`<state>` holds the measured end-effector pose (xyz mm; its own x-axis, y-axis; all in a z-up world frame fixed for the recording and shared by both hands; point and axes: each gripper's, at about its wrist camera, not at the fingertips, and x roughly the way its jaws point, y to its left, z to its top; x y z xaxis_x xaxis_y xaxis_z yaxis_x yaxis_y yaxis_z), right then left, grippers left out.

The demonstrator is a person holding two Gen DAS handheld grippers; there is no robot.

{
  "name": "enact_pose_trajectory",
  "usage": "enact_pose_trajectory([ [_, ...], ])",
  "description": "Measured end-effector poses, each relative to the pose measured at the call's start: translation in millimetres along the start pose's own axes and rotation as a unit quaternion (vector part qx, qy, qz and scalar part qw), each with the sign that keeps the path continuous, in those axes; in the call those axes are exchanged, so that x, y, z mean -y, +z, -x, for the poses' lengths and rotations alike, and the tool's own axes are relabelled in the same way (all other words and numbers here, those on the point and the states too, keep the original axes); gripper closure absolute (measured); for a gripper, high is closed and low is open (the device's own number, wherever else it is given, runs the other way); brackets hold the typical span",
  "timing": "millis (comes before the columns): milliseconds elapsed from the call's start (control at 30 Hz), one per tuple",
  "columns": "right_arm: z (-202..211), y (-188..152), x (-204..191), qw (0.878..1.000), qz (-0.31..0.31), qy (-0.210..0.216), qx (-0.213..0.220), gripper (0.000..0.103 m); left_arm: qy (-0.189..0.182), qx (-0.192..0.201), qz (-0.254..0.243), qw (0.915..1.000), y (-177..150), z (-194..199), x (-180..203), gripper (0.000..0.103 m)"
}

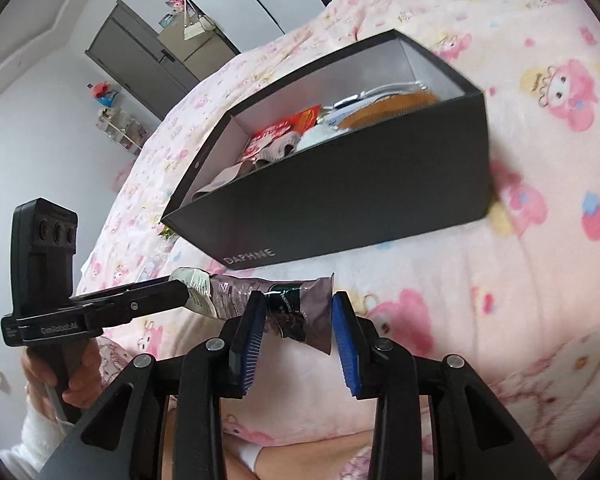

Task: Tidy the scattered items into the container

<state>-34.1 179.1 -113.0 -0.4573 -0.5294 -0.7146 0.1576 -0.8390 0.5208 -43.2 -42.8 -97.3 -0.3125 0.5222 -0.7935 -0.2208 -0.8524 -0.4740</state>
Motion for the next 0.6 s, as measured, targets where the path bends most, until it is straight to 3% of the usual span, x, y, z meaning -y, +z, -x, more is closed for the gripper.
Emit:
enact_pose_trajectory([
  [167, -2, 3, 8, 1.0, -0.013, 0.009, -0.005, 0.072, 0.006, -0.006, 0.009, 0.9999, 10, 0, 2, 0.053],
  [300, 20, 11, -2, 0.999, 0.027, 0.01, 0.041, 0.072, -0.018, 0.022, 0.006, 0.9996, 21, 16, 15, 0.056],
  [400, 26, 14, 12, 0.998, -0.005, 0.04, 0.049, 0.074, -0.034, 0.038, 0.008, 0.9987, 25, 24, 20, 0.059],
  [600, 40, 49, 7, 0.996, 0.012, 0.028, 0.084, 0.074, -0.018, 0.028, -0.002, 0.9994, 50, 15, 34, 0.06],
])
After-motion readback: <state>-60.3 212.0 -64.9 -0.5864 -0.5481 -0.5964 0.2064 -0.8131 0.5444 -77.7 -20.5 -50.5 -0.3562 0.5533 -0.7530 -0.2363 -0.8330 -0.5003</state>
